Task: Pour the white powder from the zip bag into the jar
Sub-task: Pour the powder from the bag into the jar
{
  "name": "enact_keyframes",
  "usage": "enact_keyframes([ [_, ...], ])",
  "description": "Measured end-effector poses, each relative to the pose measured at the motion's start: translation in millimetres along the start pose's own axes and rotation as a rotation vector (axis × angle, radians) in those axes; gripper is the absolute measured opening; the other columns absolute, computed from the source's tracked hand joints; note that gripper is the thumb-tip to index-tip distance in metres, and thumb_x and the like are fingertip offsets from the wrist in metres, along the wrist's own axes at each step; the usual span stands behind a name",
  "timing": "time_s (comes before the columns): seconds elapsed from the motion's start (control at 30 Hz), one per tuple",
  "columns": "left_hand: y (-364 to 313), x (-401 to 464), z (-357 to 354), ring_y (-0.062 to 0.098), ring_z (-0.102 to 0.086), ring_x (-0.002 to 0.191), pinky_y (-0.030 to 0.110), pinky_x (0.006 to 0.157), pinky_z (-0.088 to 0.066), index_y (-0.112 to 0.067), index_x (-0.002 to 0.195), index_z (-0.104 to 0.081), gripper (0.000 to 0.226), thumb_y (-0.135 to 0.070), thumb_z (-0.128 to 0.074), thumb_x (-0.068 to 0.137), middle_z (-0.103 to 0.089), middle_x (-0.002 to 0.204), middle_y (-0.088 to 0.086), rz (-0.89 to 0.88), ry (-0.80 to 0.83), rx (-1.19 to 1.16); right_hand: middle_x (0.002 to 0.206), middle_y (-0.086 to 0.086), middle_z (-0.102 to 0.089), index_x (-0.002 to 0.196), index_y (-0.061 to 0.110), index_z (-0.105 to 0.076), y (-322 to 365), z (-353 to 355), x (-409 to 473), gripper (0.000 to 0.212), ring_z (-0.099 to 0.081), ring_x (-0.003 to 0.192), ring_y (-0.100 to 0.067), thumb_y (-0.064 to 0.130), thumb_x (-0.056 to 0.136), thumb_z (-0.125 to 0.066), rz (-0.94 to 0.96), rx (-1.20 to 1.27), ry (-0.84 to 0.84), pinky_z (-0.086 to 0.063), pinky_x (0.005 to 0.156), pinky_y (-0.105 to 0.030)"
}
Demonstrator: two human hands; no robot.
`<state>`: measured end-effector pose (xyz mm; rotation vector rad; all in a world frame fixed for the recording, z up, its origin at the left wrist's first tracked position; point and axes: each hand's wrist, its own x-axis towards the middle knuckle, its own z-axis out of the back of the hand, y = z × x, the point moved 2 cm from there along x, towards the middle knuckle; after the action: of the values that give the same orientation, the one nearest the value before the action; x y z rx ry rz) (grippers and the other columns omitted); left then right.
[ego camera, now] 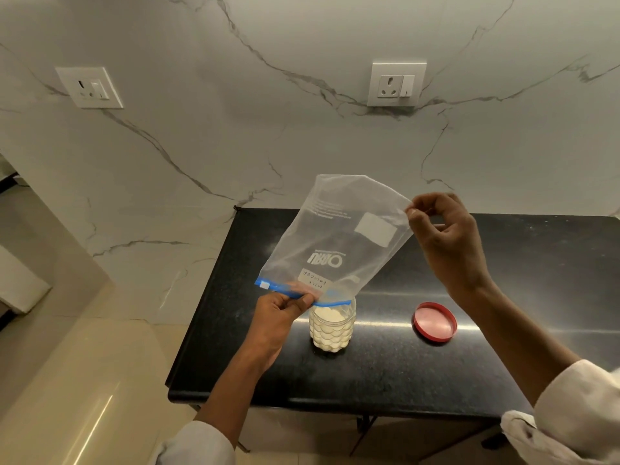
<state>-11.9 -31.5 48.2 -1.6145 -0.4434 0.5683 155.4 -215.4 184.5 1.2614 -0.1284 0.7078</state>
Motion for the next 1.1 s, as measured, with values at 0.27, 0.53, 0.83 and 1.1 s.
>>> enact_keyframes([
  [0.27, 0.3, 1.3, 0.9, -0.001, -0.069, 0.094, 0.014, 0.078, -0.055, -0.017, 0.097, -0.070, 0.014, -0.008, -0.064, 0.089, -0.075, 0.093, -0.013, 0.012, -0.017, 0.014, 0.103, -0.004, -0.057, 0.090, 0.017, -0.062, -5.6, -0.8, -1.2, 0.002, -0.058, 0.093, -0.021, 0.019, 0.090, -0.061, -0.040, -0.038, 0.026, -0.053, 0.074, -0.032],
  [0.53, 0.5, 0.4, 2.0, 0.006, -0.068, 0.100, 0.023, 0.088, -0.054, -0.013, 0.102, -0.070, 0.015, -0.011, -0.064, 0.088, -0.074, 0.101, -0.005, 0.015, -0.016, 0.011, 0.094, -0.003, -0.063, 0.092, 0.015, -0.062, -5.0, -1.3, -4.1, 0.004, -0.059, 0.084, -0.012, 0.016, 0.092, -0.058, -0.038, 0.021, 0.029, -0.052, 0.066, -0.021],
  [0.83, -1.6, 0.7, -1.2, 0.001, -0.069, 0.095, 0.014, 0.078, -0.055, -0.019, 0.095, -0.071, 0.013, -0.010, -0.064, 0.088, -0.076, 0.093, -0.014, -0.012, -0.014, 0.034, 0.091, 0.001, -0.063, 0.094, 0.018, -0.061, -6.4, -2.0, -5.6, 0.004, -0.062, 0.082, -0.015, 0.021, 0.093, -0.058, -0.022, 0.021, 0.084, -0.052, 0.065, -0.027],
  [1.1, -1.4, 0.1, -0.8, 0.003, -0.069, 0.096, 0.015, 0.078, -0.055, -0.014, 0.097, -0.071, 0.013, -0.008, -0.064, 0.088, -0.076, 0.094, -0.009, -0.015, -0.011, 0.005, 0.091, 0.001, -0.065, 0.097, 0.012, -0.062, -5.1, -1.3, -8.0, 0.007, -0.063, 0.081, -0.012, 0.018, 0.093, -0.059, 0.008, 0.011, 0.097, -0.056, 0.063, -0.025],
])
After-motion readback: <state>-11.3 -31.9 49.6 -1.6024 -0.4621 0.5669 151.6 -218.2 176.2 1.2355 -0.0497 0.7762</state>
